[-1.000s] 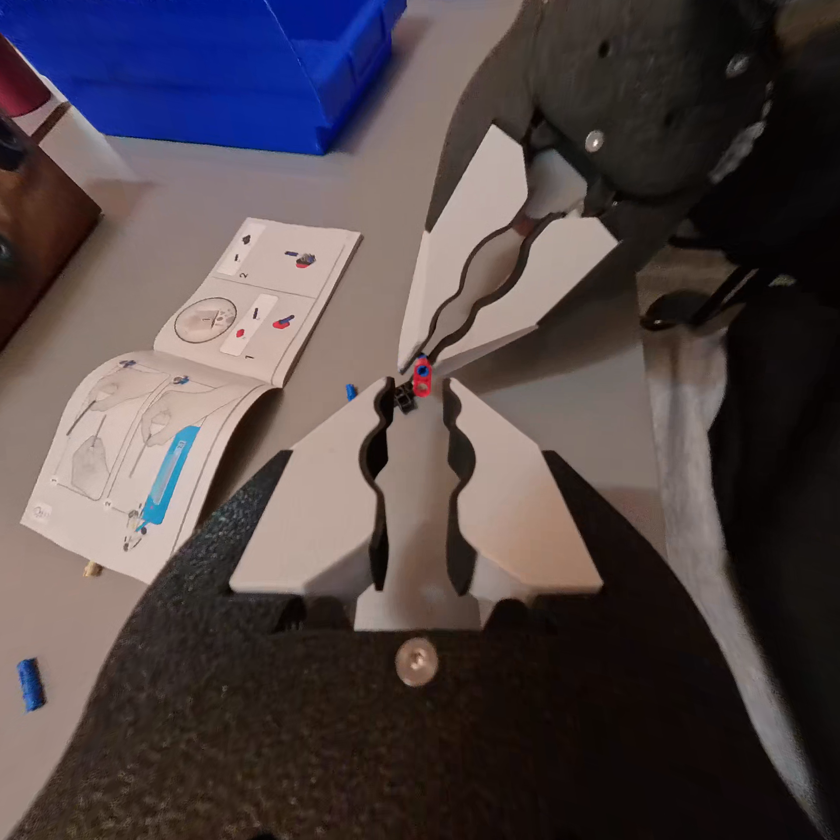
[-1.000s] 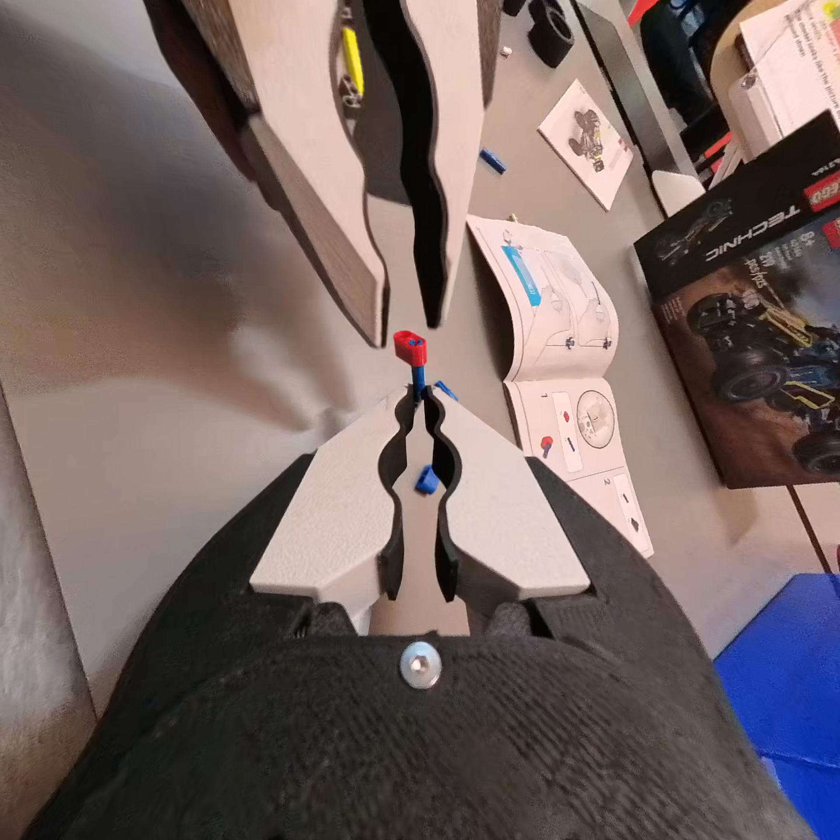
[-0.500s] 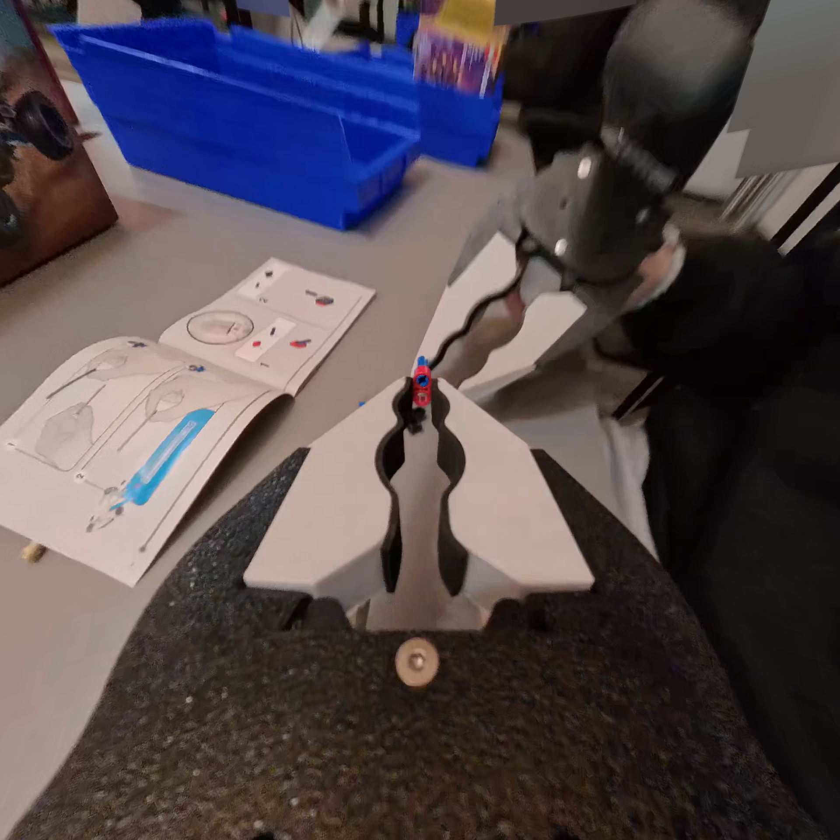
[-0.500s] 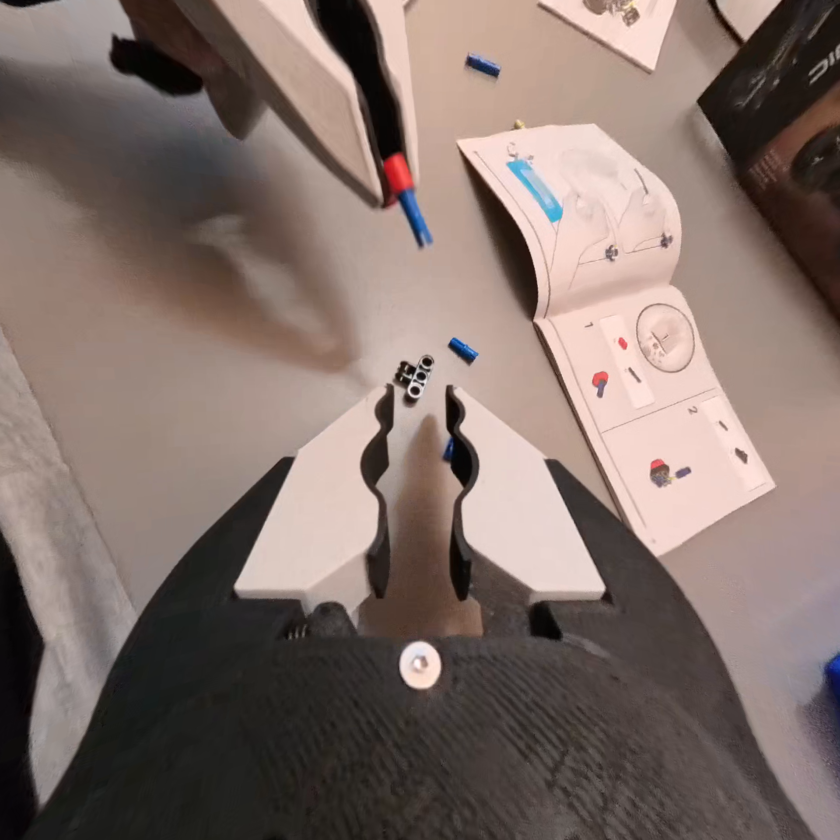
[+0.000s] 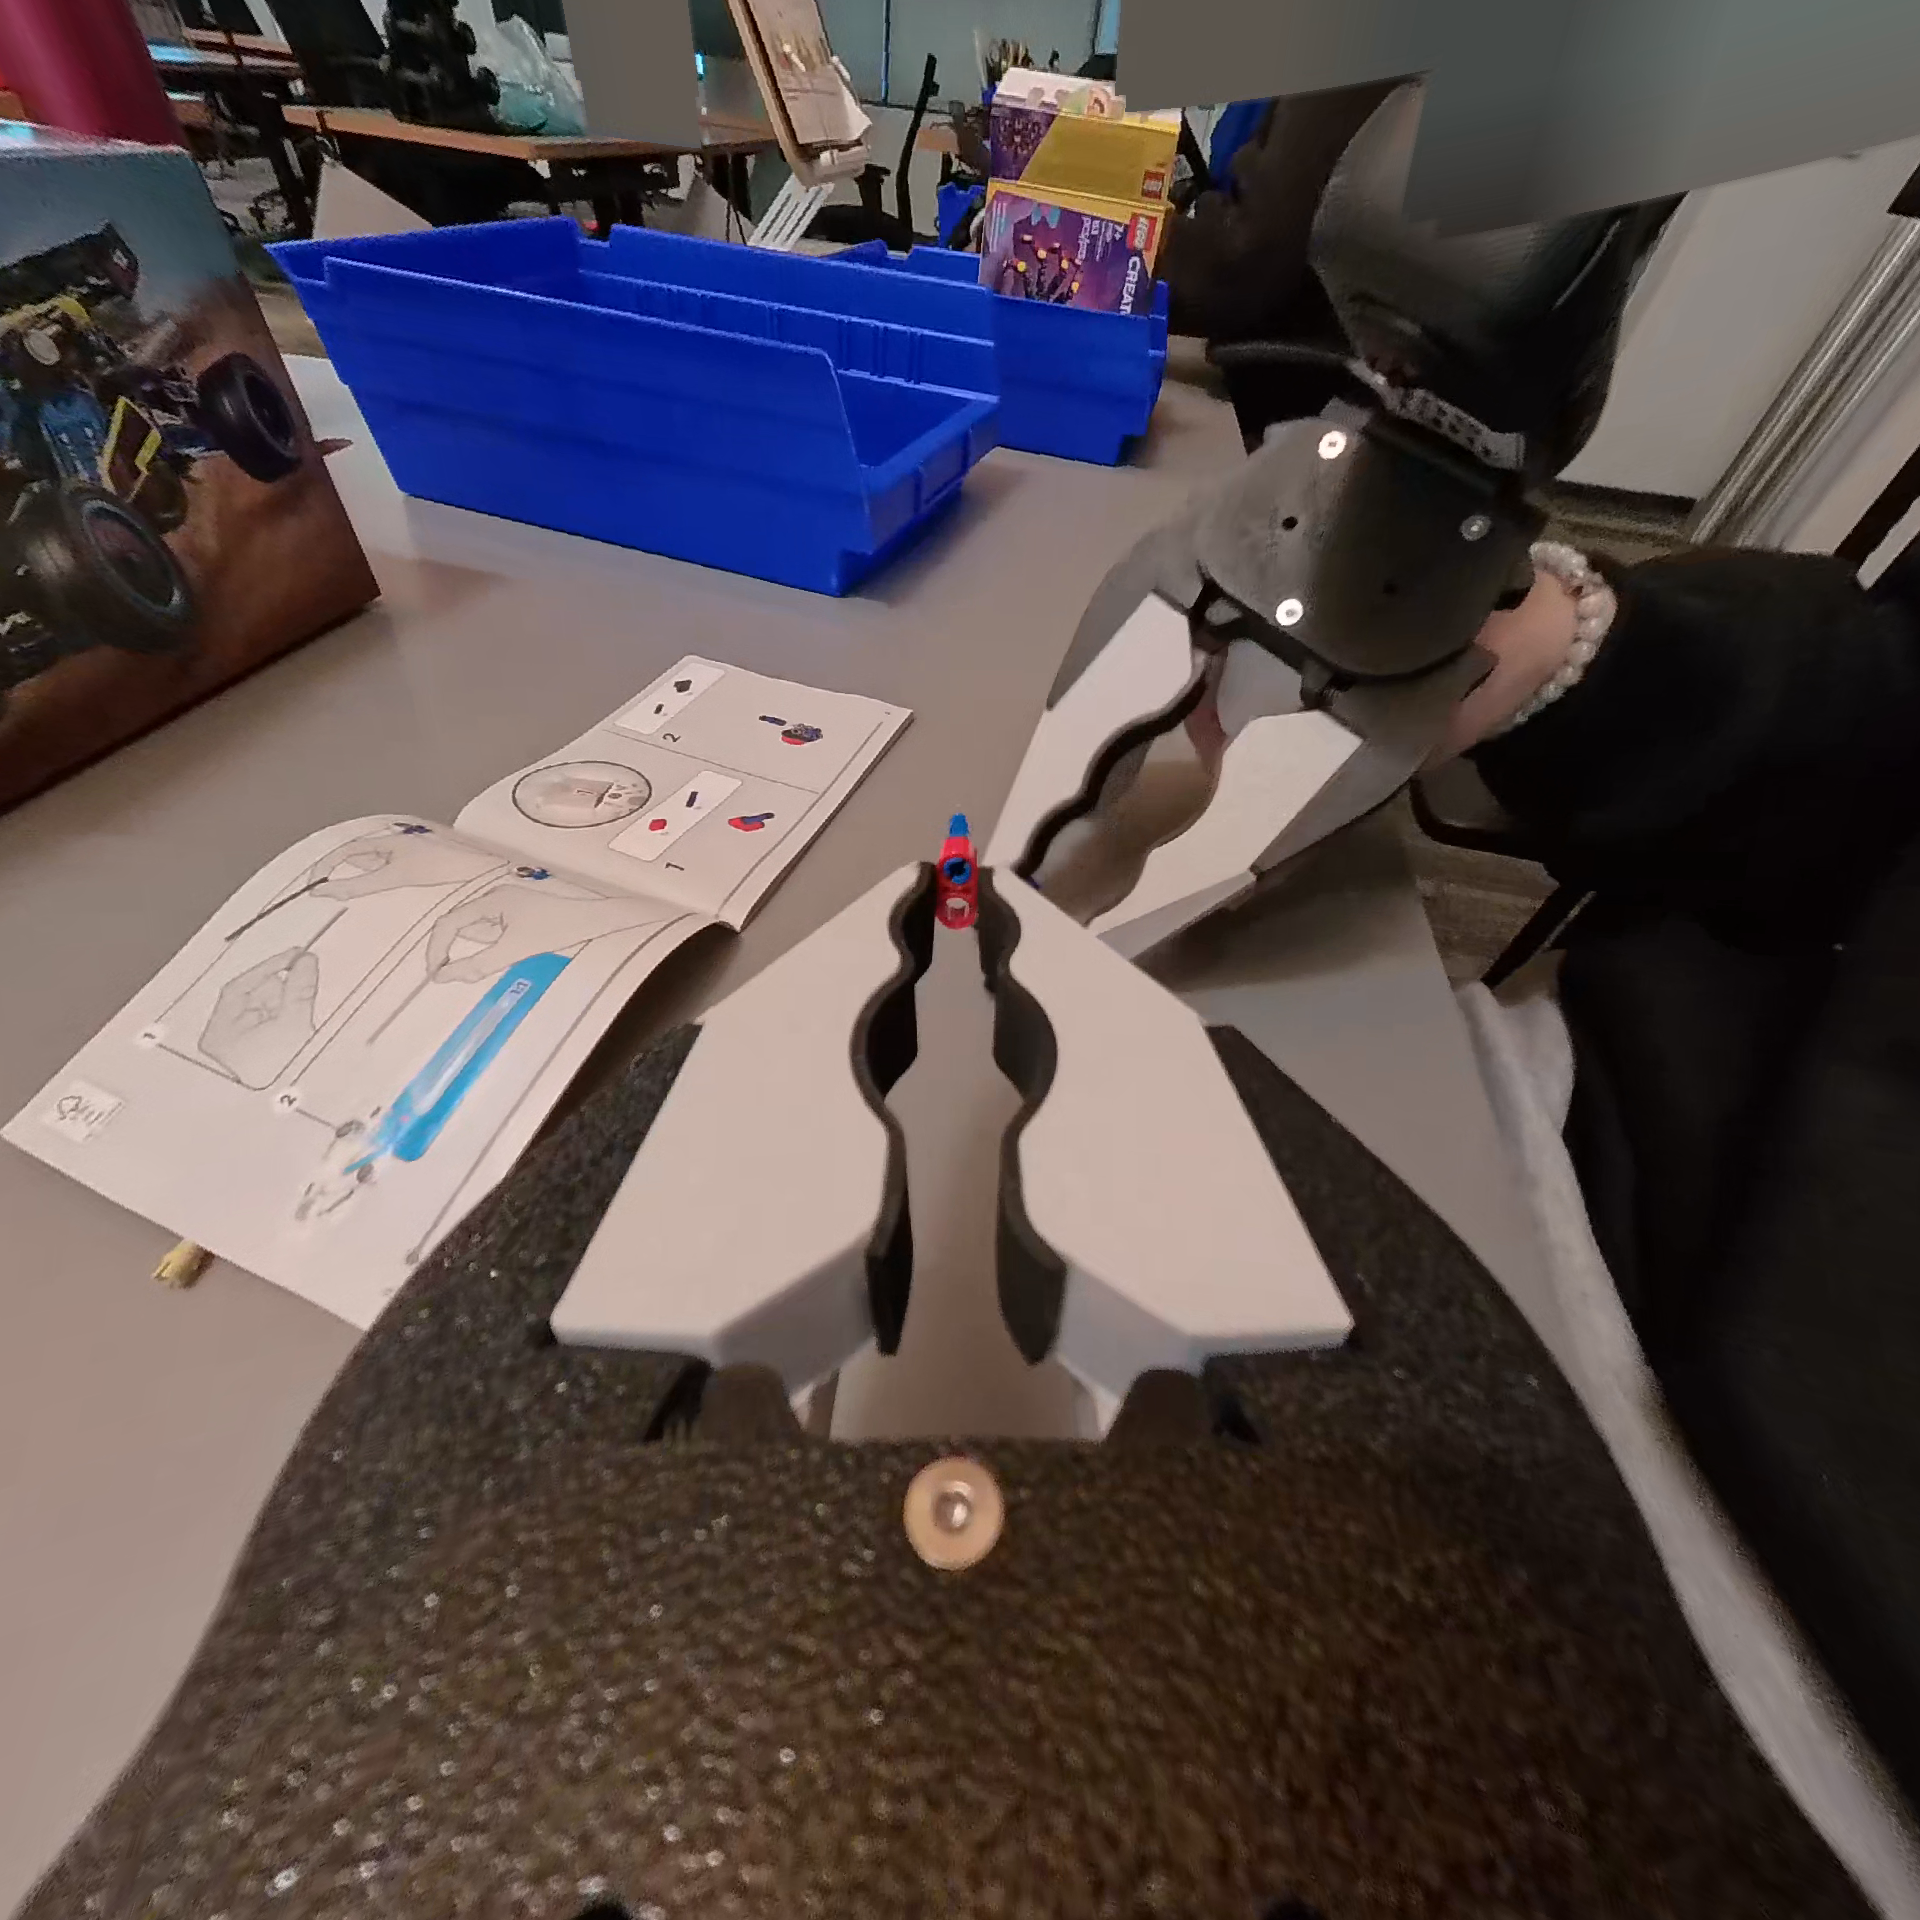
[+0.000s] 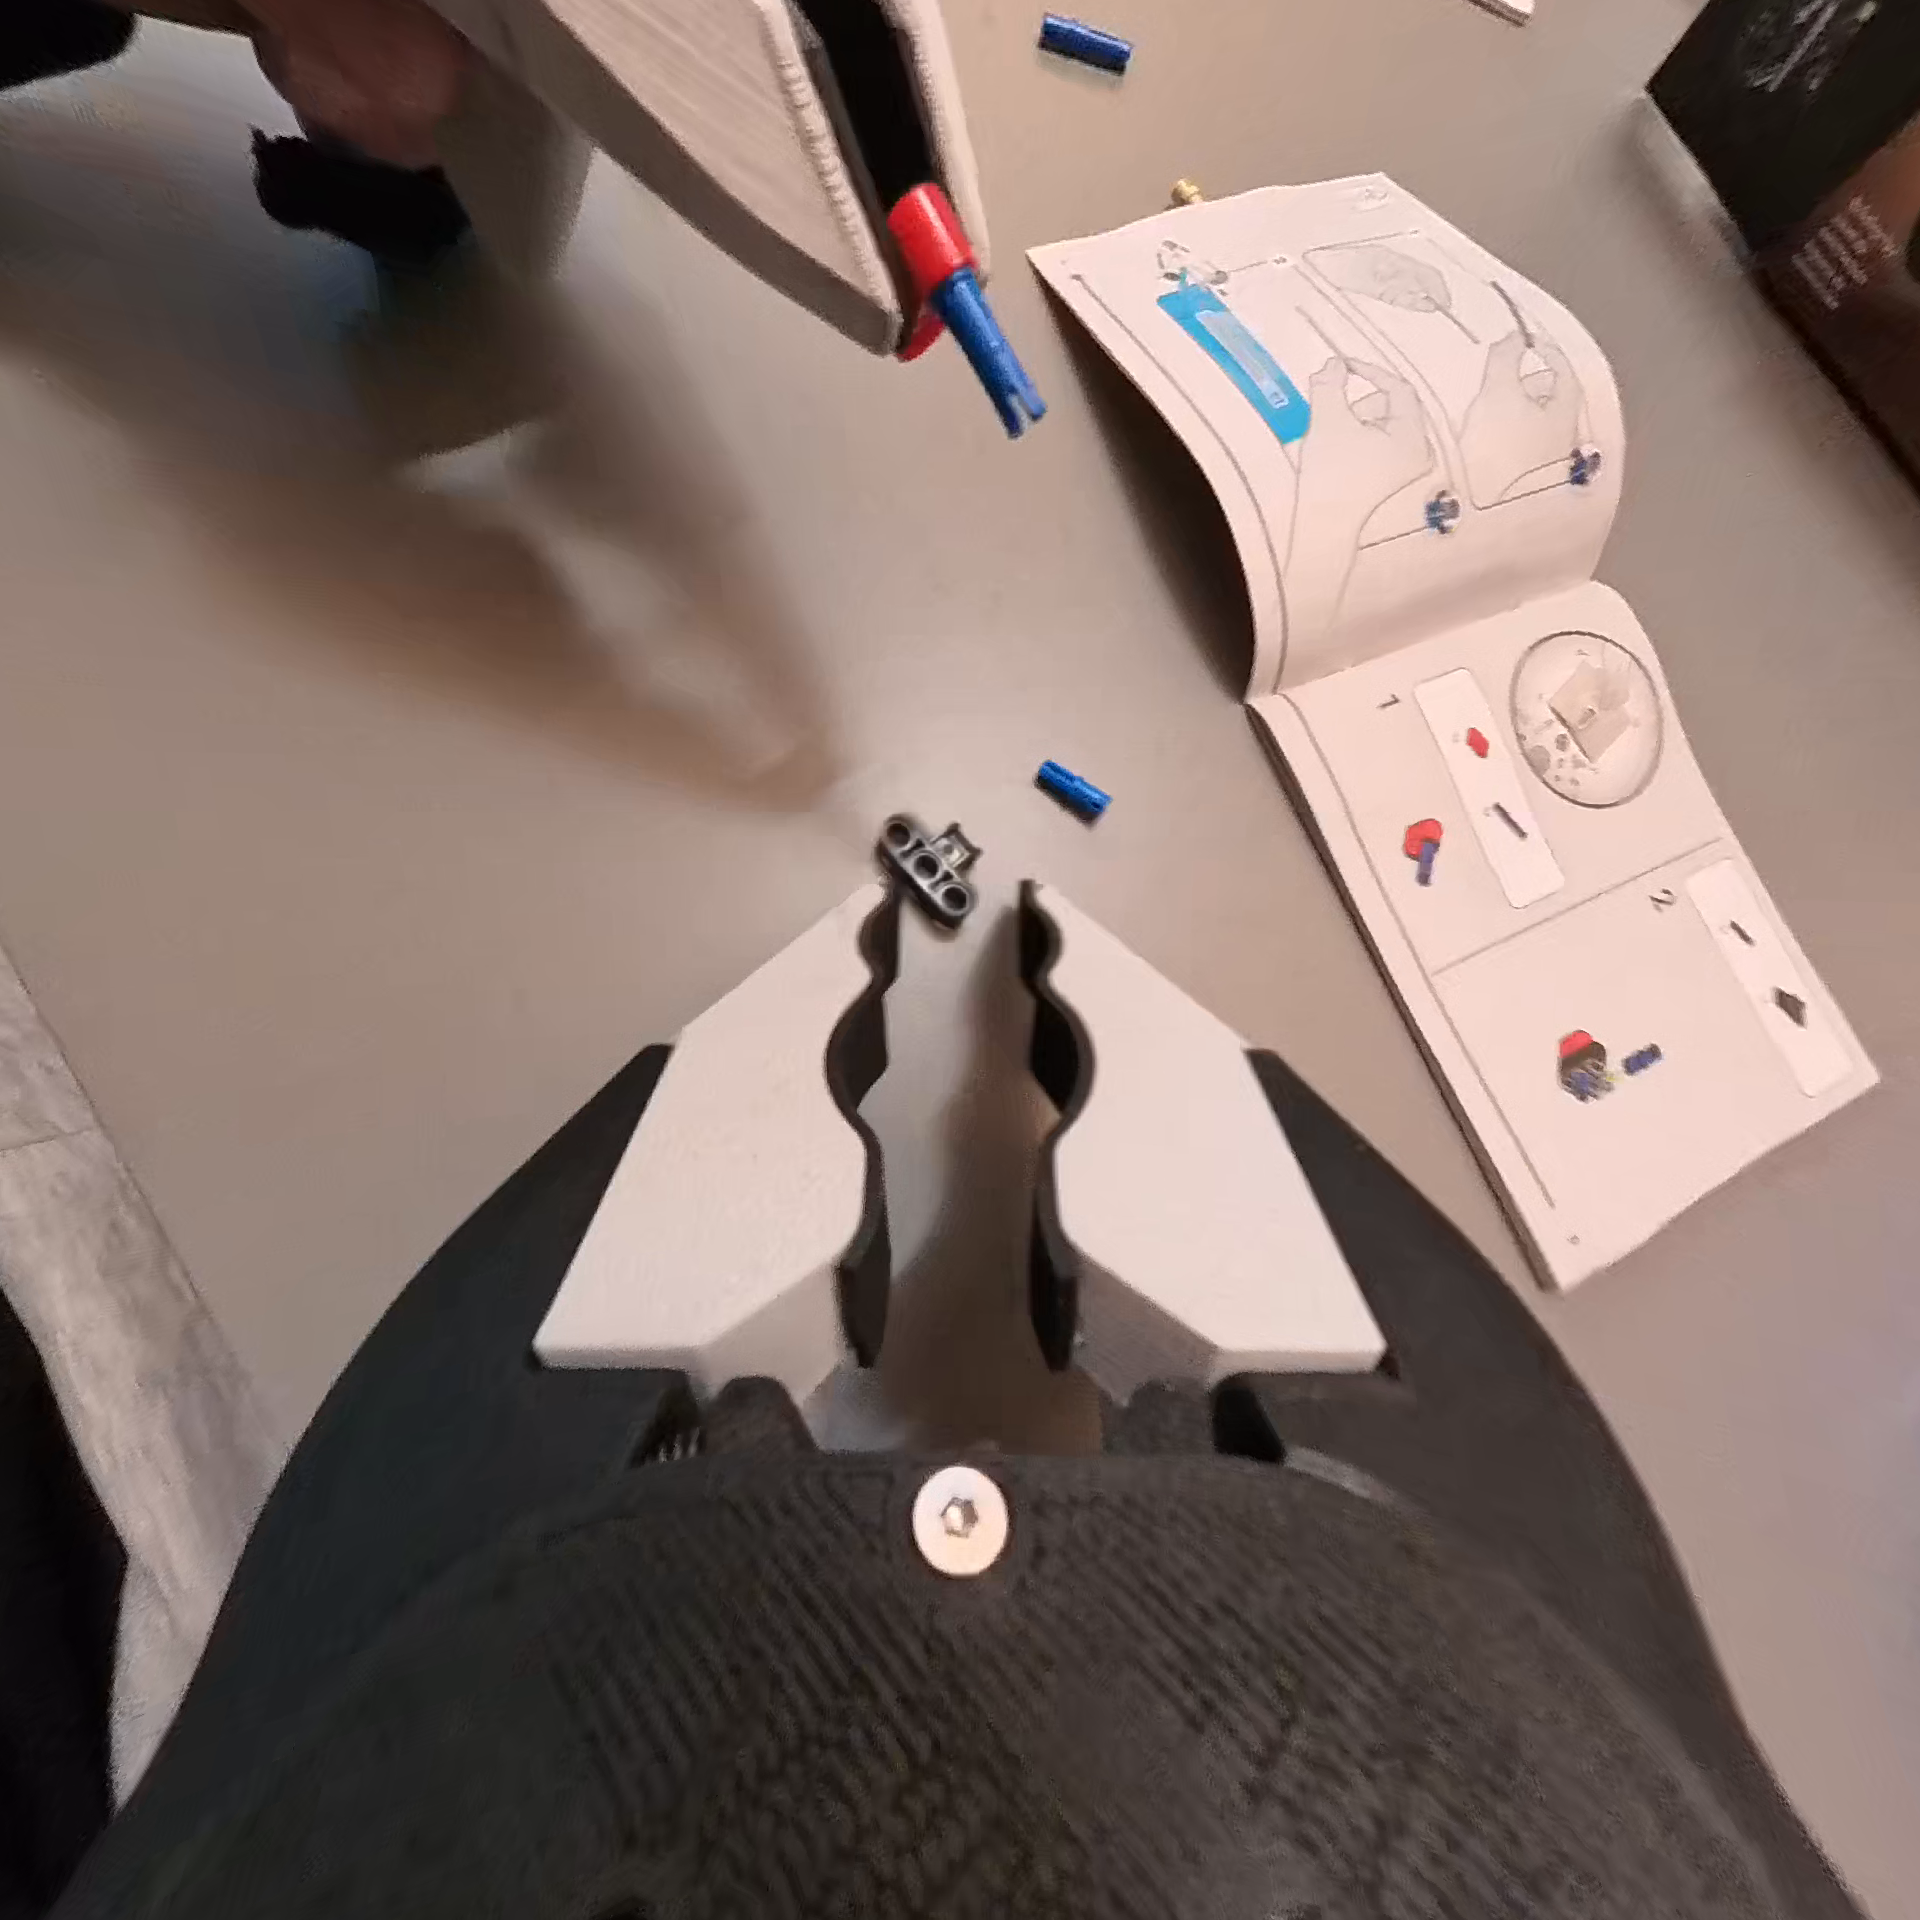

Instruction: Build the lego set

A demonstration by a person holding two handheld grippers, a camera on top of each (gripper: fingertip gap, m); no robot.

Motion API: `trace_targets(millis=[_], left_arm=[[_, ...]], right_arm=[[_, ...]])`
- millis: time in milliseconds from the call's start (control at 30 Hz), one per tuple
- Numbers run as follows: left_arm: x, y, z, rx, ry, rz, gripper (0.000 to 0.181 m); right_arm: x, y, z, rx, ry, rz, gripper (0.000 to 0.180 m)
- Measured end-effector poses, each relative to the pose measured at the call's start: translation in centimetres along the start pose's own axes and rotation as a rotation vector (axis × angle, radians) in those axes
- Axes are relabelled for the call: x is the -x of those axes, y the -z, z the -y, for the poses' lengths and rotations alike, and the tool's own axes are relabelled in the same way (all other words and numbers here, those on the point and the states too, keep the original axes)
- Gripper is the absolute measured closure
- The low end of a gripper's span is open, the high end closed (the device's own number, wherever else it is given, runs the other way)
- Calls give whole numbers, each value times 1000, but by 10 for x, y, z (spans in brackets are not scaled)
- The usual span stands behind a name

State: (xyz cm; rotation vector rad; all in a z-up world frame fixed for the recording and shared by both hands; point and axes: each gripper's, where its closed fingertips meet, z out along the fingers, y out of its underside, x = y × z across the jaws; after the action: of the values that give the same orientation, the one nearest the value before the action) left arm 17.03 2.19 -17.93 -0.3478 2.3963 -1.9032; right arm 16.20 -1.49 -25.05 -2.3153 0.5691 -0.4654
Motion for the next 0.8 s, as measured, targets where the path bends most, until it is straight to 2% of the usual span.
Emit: trace_targets(millis=[33, 167, 333, 567, 667, 800], left_arm=[[0, 0, -2, 9, -6, 2, 175], [3, 2, -3, 21, -21, 18, 175], [2, 3, -1, -3, 12, -5, 175], [-1, 5, 0, -13, 8, -23, 175], [-1, 7, 0, -15, 16, -29, 175], [-1, 9, 1, -23, 20, -32, 175]], right_arm=[[-1, 2, -1, 5, 18, -10, 153], [5, 12, 3, -35, 119, -19, 160], [9, 17, 1, -43, 274, -30, 156], [16, 17, 5, -40, 651, -10, 160], [8, 11, -1, 37, 666, -21, 156], [22, 8, 6, -20, 564, 112, 149]])
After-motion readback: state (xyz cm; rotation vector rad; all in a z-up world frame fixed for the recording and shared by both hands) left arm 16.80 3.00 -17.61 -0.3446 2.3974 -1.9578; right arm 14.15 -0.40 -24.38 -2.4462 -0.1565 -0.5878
